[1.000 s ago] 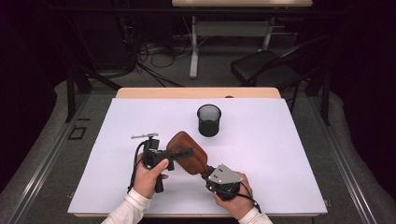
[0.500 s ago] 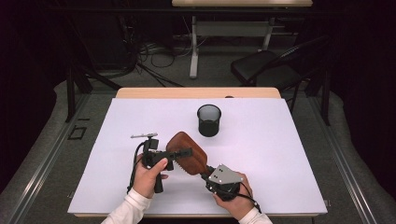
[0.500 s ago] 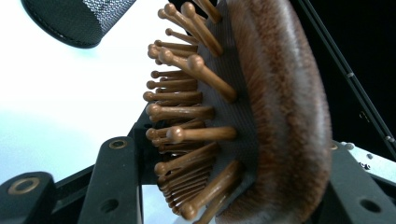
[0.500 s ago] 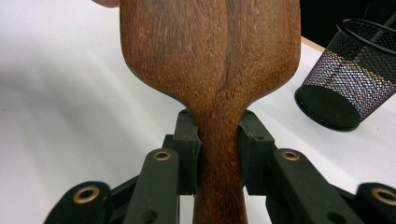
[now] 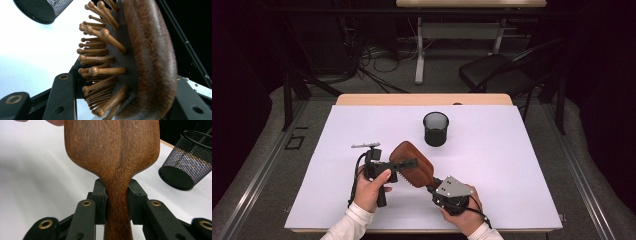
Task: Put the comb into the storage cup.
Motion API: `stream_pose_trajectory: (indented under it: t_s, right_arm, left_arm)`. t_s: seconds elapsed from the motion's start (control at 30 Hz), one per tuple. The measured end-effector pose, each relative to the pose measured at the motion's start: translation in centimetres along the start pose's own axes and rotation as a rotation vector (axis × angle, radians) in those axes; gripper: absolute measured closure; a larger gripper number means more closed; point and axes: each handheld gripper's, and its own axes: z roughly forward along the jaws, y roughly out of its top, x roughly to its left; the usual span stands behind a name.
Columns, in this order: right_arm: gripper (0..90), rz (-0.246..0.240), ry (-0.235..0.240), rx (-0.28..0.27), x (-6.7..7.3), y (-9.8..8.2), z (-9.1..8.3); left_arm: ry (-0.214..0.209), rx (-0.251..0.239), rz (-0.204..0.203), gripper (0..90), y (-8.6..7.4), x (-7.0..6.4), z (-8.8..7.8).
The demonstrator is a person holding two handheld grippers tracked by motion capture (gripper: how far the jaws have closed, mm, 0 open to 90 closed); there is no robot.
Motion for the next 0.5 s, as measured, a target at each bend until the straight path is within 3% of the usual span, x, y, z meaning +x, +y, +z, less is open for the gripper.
stream_pose_trajectory:
  t_s: [0.5]
  right_arm:
    - [68.9,0.009,0.0,-0.004,-0.11,0.0,0.01]
  left_arm:
    - [0.002,-0.005,-0.022,51.0,-0.01,0.05,-0.04]
